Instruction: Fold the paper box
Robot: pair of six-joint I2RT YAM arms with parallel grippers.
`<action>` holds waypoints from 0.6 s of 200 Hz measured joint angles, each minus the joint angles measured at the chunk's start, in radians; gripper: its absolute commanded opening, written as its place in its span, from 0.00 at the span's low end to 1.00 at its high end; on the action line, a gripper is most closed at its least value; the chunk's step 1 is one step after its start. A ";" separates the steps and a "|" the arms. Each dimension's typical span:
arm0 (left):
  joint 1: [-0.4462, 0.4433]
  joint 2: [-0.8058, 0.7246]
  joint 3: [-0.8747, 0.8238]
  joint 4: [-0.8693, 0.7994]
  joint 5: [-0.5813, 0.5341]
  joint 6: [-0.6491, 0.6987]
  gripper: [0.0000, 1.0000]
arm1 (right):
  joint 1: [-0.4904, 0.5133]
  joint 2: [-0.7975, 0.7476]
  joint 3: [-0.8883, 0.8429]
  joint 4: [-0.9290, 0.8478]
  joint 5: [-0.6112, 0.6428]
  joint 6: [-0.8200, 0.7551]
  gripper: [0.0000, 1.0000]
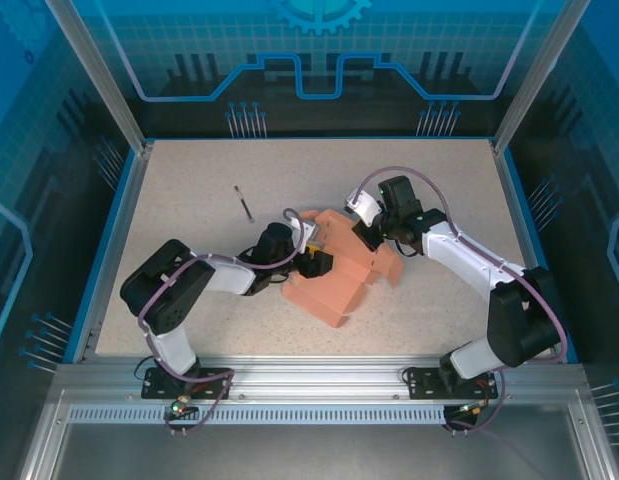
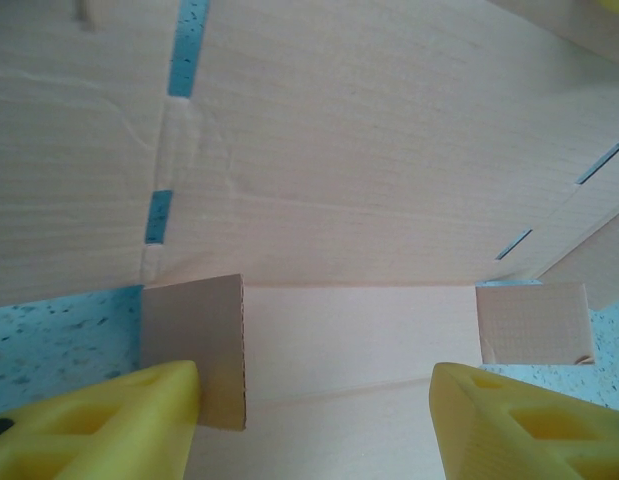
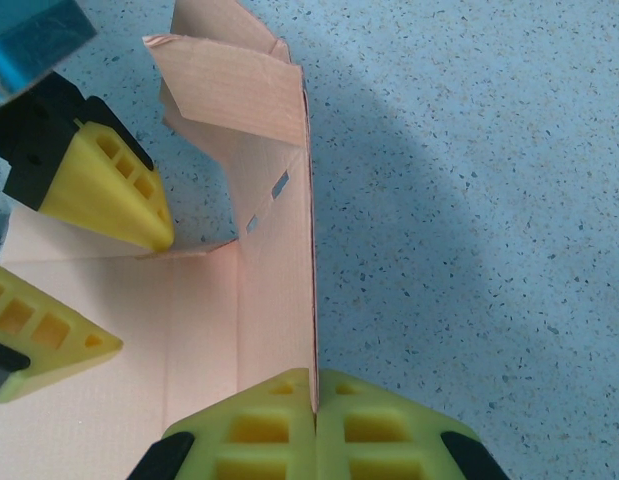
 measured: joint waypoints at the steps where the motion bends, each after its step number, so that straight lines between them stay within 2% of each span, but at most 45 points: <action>1: -0.001 0.002 0.000 0.002 0.001 0.000 0.64 | 0.000 0.000 0.000 0.000 0.000 0.000 0.00; 76: -0.014 0.045 0.001 0.050 0.014 -0.006 0.65 | 0.000 0.000 0.000 -0.001 0.001 0.000 0.00; 120: 0.004 -0.003 -0.032 0.050 0.014 -0.006 0.68 | -0.001 0.000 0.000 -0.001 0.005 0.000 0.00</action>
